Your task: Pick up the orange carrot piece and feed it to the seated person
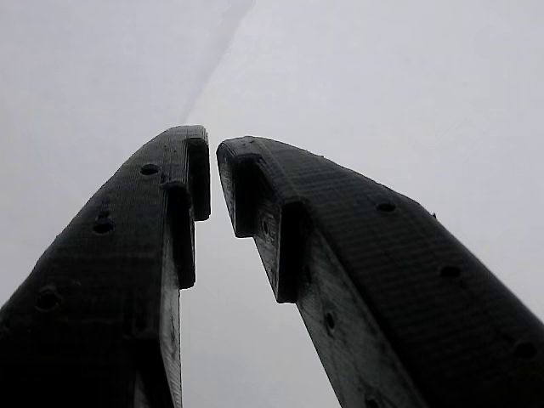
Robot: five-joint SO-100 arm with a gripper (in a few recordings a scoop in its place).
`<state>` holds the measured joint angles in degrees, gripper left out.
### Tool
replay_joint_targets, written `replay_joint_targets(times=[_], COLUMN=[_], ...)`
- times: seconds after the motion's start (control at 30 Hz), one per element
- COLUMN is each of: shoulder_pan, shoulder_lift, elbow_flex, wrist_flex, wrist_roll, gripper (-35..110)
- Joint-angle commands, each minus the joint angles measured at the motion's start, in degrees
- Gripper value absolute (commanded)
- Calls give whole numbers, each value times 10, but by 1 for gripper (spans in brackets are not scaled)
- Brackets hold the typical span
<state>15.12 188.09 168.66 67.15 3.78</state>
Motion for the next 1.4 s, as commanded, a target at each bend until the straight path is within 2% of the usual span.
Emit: replay_joint_targets(times=[0.0,0.23,0.6,0.83,1.37], shoulder_pan=[4,8,18,97,334], shoulder_lift=[8,-2,-86,-185,-542], elbow_flex=[-15,-30,-160,-235,-468], wrist_flex=[-1,-1,0,-1,-2], wrist_roll=[4,-3,4,-4,-6], gripper=[-2,-2,-2,-2,-2])
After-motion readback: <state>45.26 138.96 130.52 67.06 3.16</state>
